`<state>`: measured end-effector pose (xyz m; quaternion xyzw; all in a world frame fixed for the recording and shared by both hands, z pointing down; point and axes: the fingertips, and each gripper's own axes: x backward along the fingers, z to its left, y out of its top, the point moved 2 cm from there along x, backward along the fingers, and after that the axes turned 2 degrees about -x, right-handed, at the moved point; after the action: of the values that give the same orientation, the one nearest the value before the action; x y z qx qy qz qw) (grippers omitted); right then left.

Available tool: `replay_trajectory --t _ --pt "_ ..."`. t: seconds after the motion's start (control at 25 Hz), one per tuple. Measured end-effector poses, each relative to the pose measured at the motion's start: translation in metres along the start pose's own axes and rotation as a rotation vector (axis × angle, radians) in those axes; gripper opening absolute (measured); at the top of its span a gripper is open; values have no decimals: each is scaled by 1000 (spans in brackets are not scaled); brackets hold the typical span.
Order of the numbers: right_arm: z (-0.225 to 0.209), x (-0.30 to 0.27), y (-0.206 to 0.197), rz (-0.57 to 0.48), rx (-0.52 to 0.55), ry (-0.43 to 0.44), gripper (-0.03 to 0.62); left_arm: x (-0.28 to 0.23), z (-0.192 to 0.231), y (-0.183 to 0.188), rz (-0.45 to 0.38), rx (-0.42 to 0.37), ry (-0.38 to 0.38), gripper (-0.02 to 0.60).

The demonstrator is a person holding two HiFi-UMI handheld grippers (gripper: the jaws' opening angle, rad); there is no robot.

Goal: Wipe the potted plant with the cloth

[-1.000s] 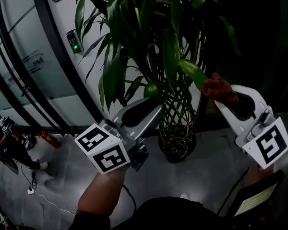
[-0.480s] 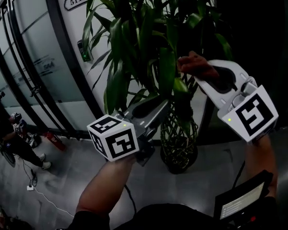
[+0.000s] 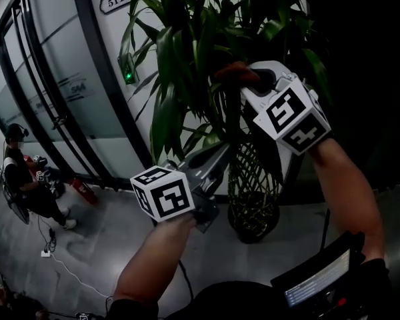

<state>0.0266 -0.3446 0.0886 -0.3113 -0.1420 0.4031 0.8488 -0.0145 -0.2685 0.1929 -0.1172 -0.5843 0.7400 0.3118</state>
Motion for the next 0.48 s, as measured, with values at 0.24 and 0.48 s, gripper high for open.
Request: replay_trajectory --t 0.24,0.48 --pt "29 1 3 -19 65 40 63 2 1 -5 -10 21 -16 18" --pt "62 6 -3 -20 84 88 63 6 10 -9 1 25 -1 18"
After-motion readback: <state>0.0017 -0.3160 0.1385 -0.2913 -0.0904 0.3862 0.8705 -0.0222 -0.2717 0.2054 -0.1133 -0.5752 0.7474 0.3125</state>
